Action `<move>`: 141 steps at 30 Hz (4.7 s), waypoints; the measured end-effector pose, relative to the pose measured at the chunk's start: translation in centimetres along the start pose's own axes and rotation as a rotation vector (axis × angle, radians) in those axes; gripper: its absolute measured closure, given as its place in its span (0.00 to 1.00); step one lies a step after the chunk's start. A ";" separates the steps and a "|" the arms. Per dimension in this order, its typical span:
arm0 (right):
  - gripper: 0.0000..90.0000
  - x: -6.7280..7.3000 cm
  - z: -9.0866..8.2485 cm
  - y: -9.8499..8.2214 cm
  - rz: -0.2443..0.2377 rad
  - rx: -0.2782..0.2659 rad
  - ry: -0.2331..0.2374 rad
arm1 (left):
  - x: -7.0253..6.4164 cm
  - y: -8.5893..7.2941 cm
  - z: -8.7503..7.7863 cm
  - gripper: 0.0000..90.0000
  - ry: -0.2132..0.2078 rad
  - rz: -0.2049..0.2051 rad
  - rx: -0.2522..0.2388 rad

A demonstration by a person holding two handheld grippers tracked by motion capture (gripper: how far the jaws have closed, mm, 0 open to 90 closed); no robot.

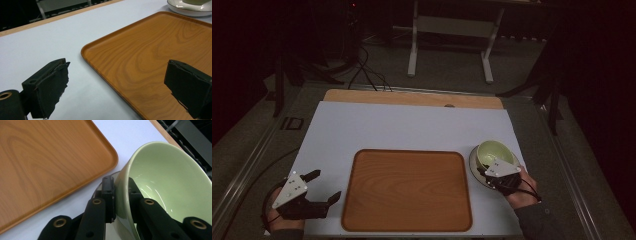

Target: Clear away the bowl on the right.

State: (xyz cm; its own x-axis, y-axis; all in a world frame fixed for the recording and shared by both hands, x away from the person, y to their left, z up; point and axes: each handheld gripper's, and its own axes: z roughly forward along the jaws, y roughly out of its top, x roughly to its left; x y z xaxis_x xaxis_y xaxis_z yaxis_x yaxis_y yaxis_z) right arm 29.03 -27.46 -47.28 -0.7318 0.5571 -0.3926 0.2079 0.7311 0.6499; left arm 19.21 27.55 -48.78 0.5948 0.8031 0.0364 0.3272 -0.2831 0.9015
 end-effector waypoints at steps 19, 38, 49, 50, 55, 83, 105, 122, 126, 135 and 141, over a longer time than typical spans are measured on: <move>0.90 0.3 -0.3 1.9 -0.026 -0.038 0.001 | 0.1 0.0 -0.1 0.06 0.003 -0.004 -0.006; 0.90 0.8 0.0 3.8 -0.048 -0.080 0.014 | 0.1 0.0 -0.1 0.06 0.008 -0.011 -0.012; 0.90 1.3 0.3 5.0 -0.073 -0.097 0.029 | 0.2 0.0 -0.1 0.06 0.009 -0.013 -0.013; 0.90 1.3 0.3 5.0 -0.073 -0.097 0.029 | 0.2 0.0 -0.1 0.06 0.009 -0.013 -0.013; 0.90 1.7 0.4 5.7 -0.083 -0.106 0.037 | 0.2 0.0 -0.1 0.06 0.009 -0.014 -0.013; 0.90 3.5 1.1 7.5 -0.135 -0.139 0.076 | 0.2 0.0 -0.3 0.06 0.014 -0.017 -0.020; 0.90 5.3 1.8 8.4 -0.168 -0.157 0.107 | 0.3 0.0 -0.3 0.06 0.016 -0.019 -0.024; 0.90 6.4 2.2 9.1 -0.201 -0.165 0.130 | 0.3 -0.1 -0.3 0.06 0.016 -0.022 -0.027; 0.90 6.6 2.3 9.2 -0.207 -0.167 0.135 | 0.3 -0.1 -0.3 0.06 0.016 -0.022 -0.026; 0.90 7.3 2.5 9.5 -0.221 -0.174 0.152 | 0.3 -0.1 -0.3 0.06 0.017 -0.024 -0.028; 0.90 7.8 2.7 9.7 -0.230 -0.178 0.161 | 0.3 -0.1 -0.4 0.06 0.019 -0.024 -0.029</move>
State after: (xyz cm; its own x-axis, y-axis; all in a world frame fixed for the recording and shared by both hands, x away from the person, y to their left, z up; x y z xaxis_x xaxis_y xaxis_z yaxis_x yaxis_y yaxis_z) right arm 27.14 -14.93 -45.79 -0.8424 0.3060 -0.4436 -0.0805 0.7424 0.6651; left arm 19.10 28.04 -48.67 0.5730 0.8192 0.0225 0.3199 -0.2488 0.9142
